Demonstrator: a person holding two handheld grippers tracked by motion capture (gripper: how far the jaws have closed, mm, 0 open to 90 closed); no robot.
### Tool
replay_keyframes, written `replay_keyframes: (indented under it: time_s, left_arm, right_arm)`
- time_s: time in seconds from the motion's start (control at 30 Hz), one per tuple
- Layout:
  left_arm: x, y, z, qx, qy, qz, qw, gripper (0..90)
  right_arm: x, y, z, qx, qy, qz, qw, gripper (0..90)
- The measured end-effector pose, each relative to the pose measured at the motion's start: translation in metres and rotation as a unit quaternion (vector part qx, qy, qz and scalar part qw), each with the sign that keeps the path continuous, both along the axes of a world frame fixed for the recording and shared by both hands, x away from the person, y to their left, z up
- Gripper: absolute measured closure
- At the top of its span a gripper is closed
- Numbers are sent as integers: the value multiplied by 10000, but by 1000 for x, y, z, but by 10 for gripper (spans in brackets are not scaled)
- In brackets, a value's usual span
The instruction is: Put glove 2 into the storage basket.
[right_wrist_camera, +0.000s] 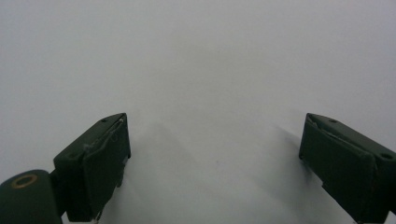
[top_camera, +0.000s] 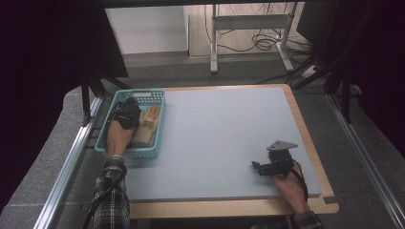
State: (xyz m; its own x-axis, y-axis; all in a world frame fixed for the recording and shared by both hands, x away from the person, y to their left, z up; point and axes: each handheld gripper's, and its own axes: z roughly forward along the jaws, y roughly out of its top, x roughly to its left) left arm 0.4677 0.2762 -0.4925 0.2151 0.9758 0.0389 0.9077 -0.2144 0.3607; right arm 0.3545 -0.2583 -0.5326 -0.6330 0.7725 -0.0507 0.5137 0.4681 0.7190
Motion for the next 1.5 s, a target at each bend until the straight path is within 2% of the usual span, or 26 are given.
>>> replay_keyframes:
  time_s: [0.13, 0.2, 0.23, 0.33, 0.43, 0.63, 0.9, 1.07, 1.23, 1.5]
  left_arm:
    - [3, -14, -3, -275, 51, -205, 9994, 823]
    - [4, -21, -3, -79, 53, -262, 9996, 836]
    - [5, -23, -3, -60, 49, -279, 9996, 840]
    - [4, -19, -4, -169, 18, -224, 9996, 831]
    - [2, -12, -3, -194, -69, -131, 9997, 771]
    - [-3, -3, 2, -89, -308, -17, 9995, 590]
    - [-8, 6, 7, -51, -497, 97, 9987, 446]
    - [-12, 12, 10, -140, -628, 95, 9979, 357]
    - [-16, 17, 12, -181, -678, 106, 9975, 277]
    - [-24, 25, 15, -392, -907, 144, 9950, 175]
  right_arm:
    - [0, 0, 0, 0, 0, 1, 10000, 85]
    - [0, 0, 0, -2, 0, 1, 10000, 86]
    - [0, 0, 0, -4, -1, 1, 10000, 85]
    - [0, 0, 0, -4, -2, 2, 10000, 85]
    - [0, 0, 0, -1, -2, 0, 10000, 85]
    - [0, 0, 0, -3, -3, -2, 10000, 86]
    - [0, 0, 0, -4, -5, 0, 10000, 85]
    - [0, 0, 0, -5, -7, -1, 10000, 85]
    - [0, 0, 0, -2, -2, -6, 10000, 86]
    - [0, 0, 0, -2, -3, -7, 10000, 85]
